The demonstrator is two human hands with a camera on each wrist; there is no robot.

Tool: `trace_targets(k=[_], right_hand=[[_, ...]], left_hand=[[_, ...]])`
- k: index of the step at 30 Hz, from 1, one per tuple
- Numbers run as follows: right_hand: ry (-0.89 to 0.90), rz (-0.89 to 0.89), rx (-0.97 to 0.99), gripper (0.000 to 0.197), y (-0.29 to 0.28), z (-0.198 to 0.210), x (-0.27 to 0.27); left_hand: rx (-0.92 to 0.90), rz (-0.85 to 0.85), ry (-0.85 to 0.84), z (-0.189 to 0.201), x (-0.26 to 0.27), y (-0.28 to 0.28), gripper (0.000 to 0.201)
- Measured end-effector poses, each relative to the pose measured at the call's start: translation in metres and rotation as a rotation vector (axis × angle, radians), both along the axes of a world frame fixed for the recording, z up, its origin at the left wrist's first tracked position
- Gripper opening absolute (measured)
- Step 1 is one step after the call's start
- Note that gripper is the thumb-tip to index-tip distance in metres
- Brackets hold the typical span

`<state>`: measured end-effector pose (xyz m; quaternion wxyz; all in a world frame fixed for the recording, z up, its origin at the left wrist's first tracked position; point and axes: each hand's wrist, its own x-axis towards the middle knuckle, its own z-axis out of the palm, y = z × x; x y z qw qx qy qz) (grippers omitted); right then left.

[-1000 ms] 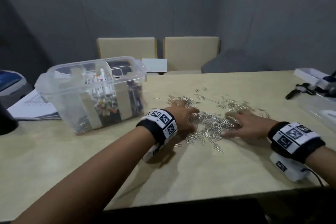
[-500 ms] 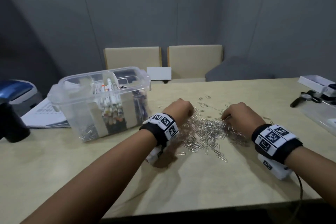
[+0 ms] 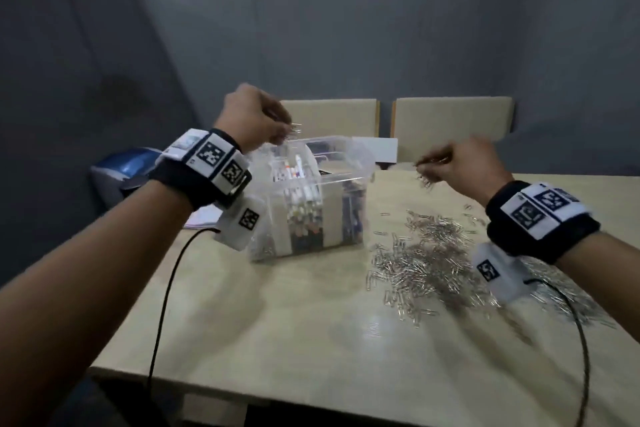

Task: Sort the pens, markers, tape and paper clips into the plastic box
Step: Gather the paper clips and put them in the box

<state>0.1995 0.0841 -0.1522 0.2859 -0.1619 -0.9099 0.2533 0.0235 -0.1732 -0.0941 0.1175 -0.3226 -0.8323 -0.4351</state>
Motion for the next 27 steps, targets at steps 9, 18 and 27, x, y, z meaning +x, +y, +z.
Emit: trace_targets(k=[9, 18, 27], right_hand=[[0.105, 0.290, -0.094, 0.012, -0.106, 0.053, -0.107], [0.020, 0.395, -0.152, 0.011, -0.175, 0.033, -0.155], [-0.132, 0.443, 0.061, 0.022, -0.152, 0.021, -0.132]], left_hand=[[-0.384, 0.094, -0.087, -0.039, -0.033, -0.052, 0.011], [-0.162, 0.285, -0.039, -0.022, -0.036, -0.065, 0.024], [-0.131, 0.181, 0.109, 0.002, -0.016, -0.055, 0.018]])
